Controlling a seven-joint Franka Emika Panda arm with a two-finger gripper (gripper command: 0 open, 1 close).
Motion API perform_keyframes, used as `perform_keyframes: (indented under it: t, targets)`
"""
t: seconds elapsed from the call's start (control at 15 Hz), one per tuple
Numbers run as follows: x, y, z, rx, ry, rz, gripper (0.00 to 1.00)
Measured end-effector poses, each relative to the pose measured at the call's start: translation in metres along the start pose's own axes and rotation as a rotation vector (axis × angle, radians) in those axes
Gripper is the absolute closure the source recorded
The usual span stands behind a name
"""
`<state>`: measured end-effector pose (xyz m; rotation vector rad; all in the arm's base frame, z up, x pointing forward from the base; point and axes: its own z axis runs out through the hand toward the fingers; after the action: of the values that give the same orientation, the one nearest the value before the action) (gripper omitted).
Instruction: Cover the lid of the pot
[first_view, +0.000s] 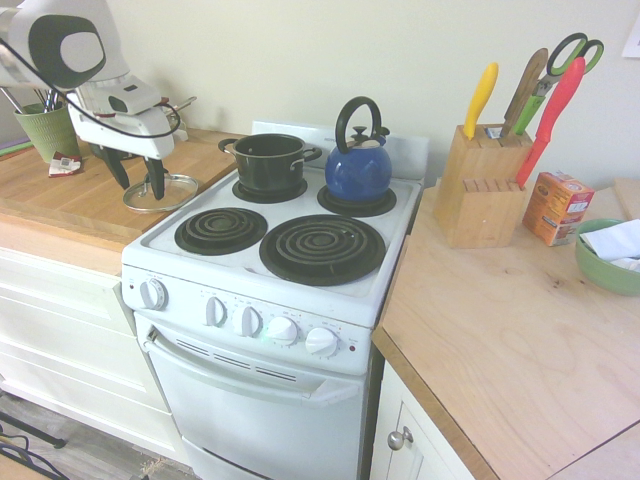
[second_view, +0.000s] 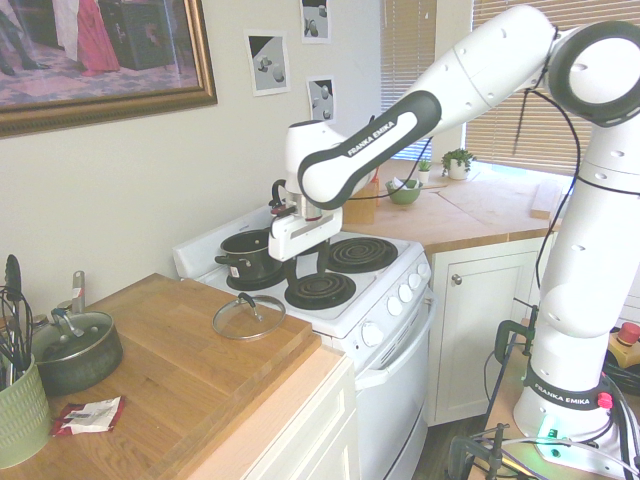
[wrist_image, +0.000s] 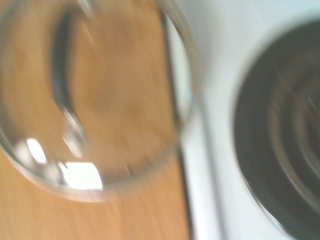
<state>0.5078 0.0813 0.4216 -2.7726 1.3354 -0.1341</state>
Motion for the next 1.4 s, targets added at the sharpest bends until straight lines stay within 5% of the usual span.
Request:
perform_keyframes:
  t: [0.4, 0.73, 0.8, 1.4]
  targets:
    - [0.013, -0.098, 0.025, -0.022, -0.020, -0.008, 0.00]
    - [0.017, -0.136, 0.037, -0.022, -0.008, 0.020, 0.00]
    - [0.021, -0.137, 0.043, -0.031, -0.007, 0.033, 1.00]
    - [0.024, -0.140, 0.062, -0.066, -0.016, 0.054, 1.00]
